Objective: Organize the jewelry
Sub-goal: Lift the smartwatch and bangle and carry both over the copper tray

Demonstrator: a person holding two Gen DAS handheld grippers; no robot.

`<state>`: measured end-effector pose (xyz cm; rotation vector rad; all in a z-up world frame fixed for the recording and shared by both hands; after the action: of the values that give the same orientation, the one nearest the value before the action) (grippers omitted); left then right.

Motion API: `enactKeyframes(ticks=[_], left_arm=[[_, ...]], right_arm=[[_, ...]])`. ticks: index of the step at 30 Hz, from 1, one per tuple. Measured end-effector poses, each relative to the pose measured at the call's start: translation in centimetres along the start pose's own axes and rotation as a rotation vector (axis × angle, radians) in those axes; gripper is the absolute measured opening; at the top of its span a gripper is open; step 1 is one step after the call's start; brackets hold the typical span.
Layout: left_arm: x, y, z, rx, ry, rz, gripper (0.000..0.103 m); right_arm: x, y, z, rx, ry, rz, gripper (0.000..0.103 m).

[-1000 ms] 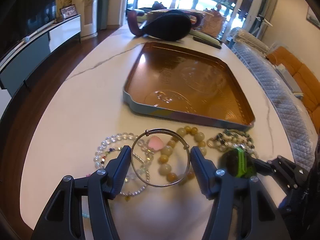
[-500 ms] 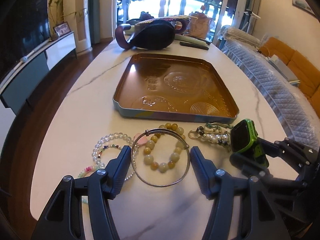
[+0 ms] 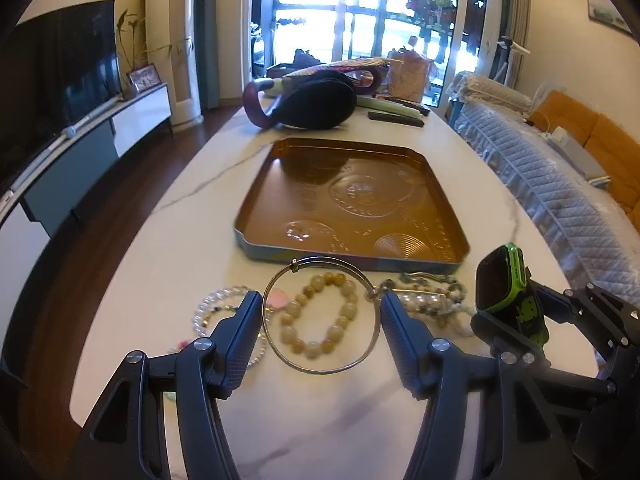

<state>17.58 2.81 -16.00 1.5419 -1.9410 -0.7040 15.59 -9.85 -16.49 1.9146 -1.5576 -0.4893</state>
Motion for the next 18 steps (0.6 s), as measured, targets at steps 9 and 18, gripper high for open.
enactKeyframes(ticks=[9, 18], left_arm=[[2.1, 3.1, -2.9, 0.047, 0.009, 0.054, 0.061], [3.1, 8.0, -9.2, 0.162, -0.045, 0.047, 0.061]], right_arm=[[0.4, 3.1, -3.4, 0.052, -0.021, -0.037, 0.042], [2.2, 6.1, -10.0, 0.15, -0.041, -0.075, 0.041]])
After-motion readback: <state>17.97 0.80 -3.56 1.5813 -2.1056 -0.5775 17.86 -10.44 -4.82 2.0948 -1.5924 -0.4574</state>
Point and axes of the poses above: each gripper's, at about its wrist camera, not at the fingertips, and y roughly against the way its jaws point, x to its right, z to its underside, the point moved 10 cm from there along -y, roughly the way its jaws point, and after that the axes turned 2 degrees about z, right-handed, at the moved point
